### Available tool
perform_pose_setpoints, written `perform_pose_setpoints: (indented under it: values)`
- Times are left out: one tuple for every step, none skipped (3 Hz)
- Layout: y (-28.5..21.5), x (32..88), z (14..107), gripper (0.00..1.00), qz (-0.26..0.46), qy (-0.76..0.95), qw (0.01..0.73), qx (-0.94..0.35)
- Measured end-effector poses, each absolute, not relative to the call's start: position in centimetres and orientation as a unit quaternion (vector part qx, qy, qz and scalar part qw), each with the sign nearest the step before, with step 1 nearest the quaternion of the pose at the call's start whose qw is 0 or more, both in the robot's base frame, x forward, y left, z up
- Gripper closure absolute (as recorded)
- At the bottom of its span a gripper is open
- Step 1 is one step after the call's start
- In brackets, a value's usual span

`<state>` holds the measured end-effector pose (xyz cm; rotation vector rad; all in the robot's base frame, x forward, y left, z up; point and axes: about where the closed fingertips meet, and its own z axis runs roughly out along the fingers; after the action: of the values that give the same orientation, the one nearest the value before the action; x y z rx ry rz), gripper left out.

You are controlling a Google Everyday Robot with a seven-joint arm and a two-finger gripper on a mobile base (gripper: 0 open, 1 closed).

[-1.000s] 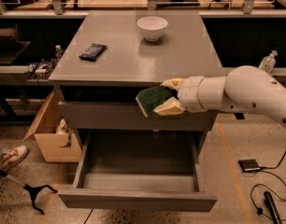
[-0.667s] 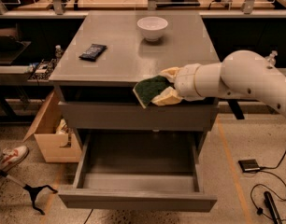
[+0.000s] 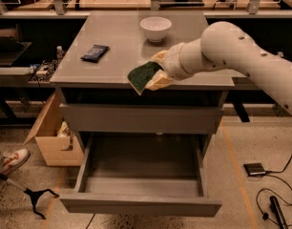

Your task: Pick sponge from middle drawer and place on counter

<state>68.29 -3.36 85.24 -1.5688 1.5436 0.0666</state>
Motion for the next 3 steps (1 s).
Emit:
perform_pose_setpoints:
  values:
    - [-1.4,71.6,84.9,1.00,0.020,0.630,0.419,-0.653]
    - [-1.4,71.6,84.9,1.00,0.020,0.630,0.419,-0.653]
    - [0.3,73.0,85.4,1.00,0.014,0.632,0.397,-0.666]
